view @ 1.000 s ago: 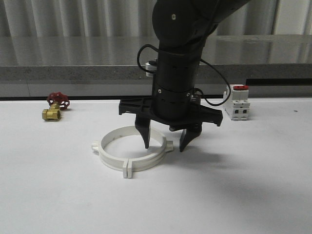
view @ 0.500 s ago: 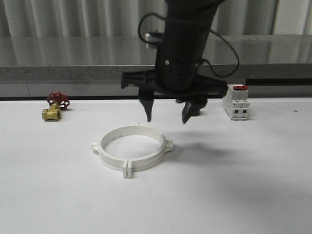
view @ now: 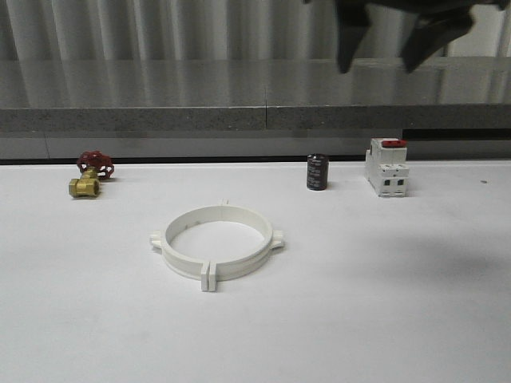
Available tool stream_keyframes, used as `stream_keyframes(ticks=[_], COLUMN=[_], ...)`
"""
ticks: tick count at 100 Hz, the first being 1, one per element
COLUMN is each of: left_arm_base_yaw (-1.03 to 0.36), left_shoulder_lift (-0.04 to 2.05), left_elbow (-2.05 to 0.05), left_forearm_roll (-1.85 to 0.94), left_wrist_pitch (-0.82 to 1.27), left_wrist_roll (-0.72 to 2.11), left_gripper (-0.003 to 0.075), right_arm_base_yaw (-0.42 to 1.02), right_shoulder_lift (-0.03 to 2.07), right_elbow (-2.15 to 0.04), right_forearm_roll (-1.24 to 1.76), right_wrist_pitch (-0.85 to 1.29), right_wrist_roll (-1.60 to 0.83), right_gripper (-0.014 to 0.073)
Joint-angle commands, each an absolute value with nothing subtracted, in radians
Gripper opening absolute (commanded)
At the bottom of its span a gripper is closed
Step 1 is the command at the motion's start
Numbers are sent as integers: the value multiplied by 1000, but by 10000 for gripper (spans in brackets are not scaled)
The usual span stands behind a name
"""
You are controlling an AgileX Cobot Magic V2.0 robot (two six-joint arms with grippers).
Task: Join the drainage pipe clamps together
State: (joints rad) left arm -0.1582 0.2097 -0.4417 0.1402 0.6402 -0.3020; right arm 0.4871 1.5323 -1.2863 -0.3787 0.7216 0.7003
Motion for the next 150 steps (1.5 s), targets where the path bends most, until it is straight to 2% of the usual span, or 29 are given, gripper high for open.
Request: stream_keyframes(ticks=[1, 31, 69, 81, 107, 150], left_arm_base_yaw=[-158, -158, -158, -158, -158, -158], left_shoulder_lift=[220, 220, 220, 220, 220, 220], left_elbow=[-467, -467, -467, -467, -467, -467], left_forearm_roll=[139, 139, 139, 139, 139, 139], left_wrist_pitch=[571, 571, 571, 571, 571, 571], left_wrist_roll=[-305, -305, -305, -305, -305, -305], left_gripper=[-20, -20, -20, -20, -20, -20], right_arm_base_yaw=[431, 265, 256, 256, 256, 256], right_shoulder_lift=[1389, 1006, 633, 552, 501, 501], right_elbow=[-1234, -956, -718, -673, -662, -662], right_forearm_roll=[-433, -462, -487, -501, -541, -541], right_wrist_pitch=[694, 696, 819, 843, 864, 864], right_wrist_roll=[687, 687, 686, 686, 686, 687], right_gripper=[497, 497, 492, 387, -72, -68])
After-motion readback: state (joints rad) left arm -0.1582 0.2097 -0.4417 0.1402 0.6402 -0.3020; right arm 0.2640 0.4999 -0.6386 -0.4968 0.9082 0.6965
